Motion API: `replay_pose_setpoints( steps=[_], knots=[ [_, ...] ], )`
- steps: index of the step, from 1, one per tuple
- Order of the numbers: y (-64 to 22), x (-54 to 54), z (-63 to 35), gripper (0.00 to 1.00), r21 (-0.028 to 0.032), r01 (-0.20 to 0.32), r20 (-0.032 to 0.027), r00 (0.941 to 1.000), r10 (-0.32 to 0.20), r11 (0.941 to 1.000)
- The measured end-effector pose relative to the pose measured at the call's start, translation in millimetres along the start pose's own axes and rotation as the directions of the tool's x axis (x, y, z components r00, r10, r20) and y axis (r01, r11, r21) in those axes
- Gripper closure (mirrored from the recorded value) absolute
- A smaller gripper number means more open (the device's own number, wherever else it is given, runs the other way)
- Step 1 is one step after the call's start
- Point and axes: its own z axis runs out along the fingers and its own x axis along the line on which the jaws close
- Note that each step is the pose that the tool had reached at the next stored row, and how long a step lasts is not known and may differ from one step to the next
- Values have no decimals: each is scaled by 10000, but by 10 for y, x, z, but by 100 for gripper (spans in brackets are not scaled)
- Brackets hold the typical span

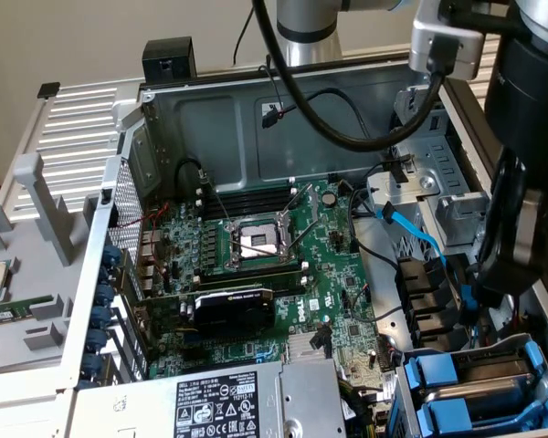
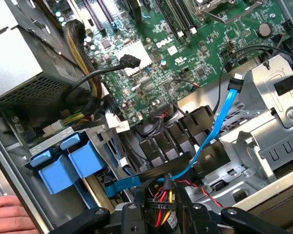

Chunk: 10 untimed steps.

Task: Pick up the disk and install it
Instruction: 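Insert the first disk wire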

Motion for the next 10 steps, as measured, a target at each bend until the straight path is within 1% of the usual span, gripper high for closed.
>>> replay_pose_setpoints(
  steps=[5, 10],
  knots=[
    [49, -85, 1, 65, 7, 1, 3, 10000, -1, 10000],
    [81, -111, 0, 65, 11, -10, -3, 10000, 10, 10000]
  ],
)
